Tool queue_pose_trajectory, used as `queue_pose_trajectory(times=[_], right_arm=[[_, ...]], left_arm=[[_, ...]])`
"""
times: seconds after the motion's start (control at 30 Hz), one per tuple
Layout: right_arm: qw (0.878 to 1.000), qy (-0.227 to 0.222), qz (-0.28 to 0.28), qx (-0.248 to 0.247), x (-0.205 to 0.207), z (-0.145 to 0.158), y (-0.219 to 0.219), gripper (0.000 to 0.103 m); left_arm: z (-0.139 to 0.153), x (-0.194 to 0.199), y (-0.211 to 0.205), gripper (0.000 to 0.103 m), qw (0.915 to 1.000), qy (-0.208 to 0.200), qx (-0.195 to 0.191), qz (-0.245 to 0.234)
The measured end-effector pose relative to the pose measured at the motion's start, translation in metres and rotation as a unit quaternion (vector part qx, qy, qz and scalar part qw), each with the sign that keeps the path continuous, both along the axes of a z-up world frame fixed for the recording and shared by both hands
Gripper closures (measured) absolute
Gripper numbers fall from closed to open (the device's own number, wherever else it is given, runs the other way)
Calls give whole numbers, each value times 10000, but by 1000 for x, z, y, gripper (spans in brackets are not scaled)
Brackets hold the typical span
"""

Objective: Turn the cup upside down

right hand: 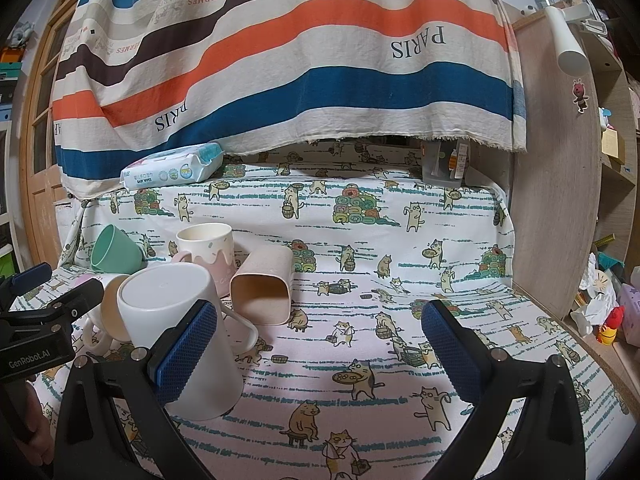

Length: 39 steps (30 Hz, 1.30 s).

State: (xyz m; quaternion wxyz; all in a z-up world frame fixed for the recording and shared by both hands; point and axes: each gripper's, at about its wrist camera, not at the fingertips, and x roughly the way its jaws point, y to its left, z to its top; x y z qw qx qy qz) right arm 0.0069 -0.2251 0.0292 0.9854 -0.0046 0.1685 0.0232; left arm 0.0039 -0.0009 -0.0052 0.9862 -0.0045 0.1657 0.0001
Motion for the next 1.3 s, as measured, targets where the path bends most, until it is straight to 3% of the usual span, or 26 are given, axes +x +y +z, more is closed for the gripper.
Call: queue_pose_trajectory(times=[1.3], right_arm=[[10000, -13, 11, 1, 0, 0, 1, 0]], left_arm=[[1, 2, 1, 0, 10000, 44, -3, -52]])
